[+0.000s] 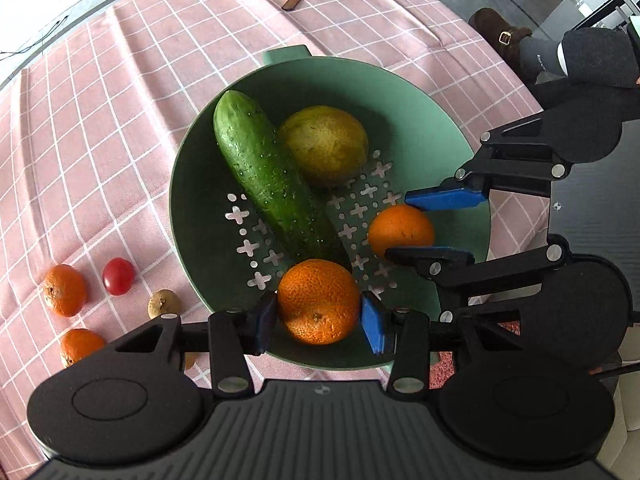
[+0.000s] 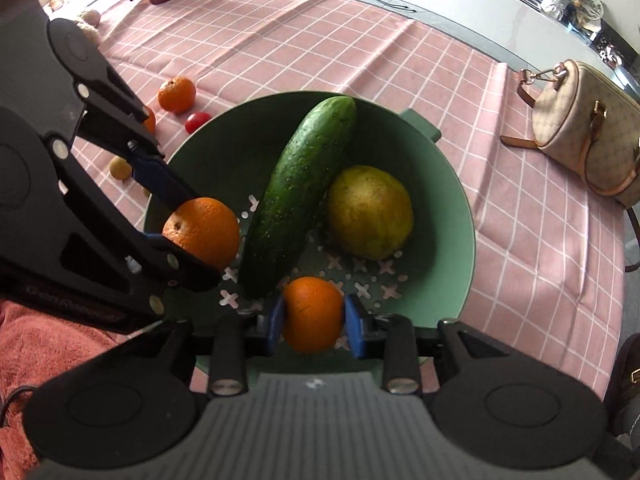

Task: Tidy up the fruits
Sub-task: 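Lower both oranges into the colander and open both grippers, then move both grippers back toward the remaining fruit on the table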

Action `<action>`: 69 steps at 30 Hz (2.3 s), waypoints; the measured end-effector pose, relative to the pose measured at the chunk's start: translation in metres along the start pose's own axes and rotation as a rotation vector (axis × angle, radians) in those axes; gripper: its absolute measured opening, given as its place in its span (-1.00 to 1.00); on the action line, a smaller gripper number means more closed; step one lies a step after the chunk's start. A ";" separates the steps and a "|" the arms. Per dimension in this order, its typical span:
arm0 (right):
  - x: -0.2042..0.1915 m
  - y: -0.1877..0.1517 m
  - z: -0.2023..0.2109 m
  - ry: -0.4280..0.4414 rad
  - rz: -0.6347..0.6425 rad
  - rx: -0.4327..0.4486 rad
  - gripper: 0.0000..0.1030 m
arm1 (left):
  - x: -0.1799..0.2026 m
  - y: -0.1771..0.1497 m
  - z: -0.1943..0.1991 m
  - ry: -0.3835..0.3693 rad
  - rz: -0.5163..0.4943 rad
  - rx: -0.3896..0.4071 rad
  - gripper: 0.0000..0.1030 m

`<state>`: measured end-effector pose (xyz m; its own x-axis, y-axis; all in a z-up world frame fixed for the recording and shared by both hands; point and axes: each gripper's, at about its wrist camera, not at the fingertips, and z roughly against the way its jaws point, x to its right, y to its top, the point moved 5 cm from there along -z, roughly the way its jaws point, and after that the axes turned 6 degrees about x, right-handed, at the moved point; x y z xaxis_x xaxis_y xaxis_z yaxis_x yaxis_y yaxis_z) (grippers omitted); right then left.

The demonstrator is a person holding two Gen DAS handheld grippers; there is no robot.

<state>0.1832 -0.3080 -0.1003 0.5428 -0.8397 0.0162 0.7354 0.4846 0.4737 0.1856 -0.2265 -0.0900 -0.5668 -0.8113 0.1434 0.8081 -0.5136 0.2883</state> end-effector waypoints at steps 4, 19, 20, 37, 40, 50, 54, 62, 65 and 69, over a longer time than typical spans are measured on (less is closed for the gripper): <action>-0.001 -0.002 -0.008 0.020 0.012 -0.014 -0.44 | 0.003 0.000 -0.007 0.035 -0.039 -0.014 -0.01; -0.003 -0.002 -0.015 -0.004 0.005 -0.036 -0.34 | -0.002 -0.011 -0.004 -0.008 -0.002 0.028 0.18; -0.003 -0.001 -0.014 -0.005 0.001 -0.034 -0.32 | -0.009 -0.012 0.006 -0.009 -0.003 0.036 0.19; -0.062 0.029 0.068 -0.052 -0.267 0.301 -0.07 | -0.052 -0.065 0.134 0.056 0.070 0.409 0.23; -0.087 0.034 0.068 -0.038 -0.311 0.371 -0.07 | -0.075 -0.080 0.147 0.059 0.143 0.462 0.23; -0.158 0.042 0.041 -0.015 -0.406 0.515 -0.08 | -0.125 -0.125 0.137 0.100 0.267 0.539 0.23; -0.171 0.036 0.024 -0.046 -0.422 0.501 -0.15 | -0.131 -0.139 0.123 0.131 0.247 0.585 0.22; -0.165 0.033 -0.008 -0.092 -0.439 0.432 -0.35 | -0.146 -0.148 0.085 0.138 0.264 0.611 0.22; -0.158 0.032 -0.020 -0.100 -0.477 0.402 -0.38 | -0.153 -0.149 0.078 0.152 0.272 0.609 0.22; -0.153 0.035 -0.032 -0.116 -0.497 0.366 -0.38 | -0.163 -0.148 0.068 0.112 0.315 0.599 0.22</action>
<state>0.1386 -0.1548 -0.1142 0.1092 -0.9742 -0.1977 0.6911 -0.0686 0.7195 0.1479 0.0003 -0.0920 -0.2736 -0.9372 0.2165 0.6853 -0.0320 0.7275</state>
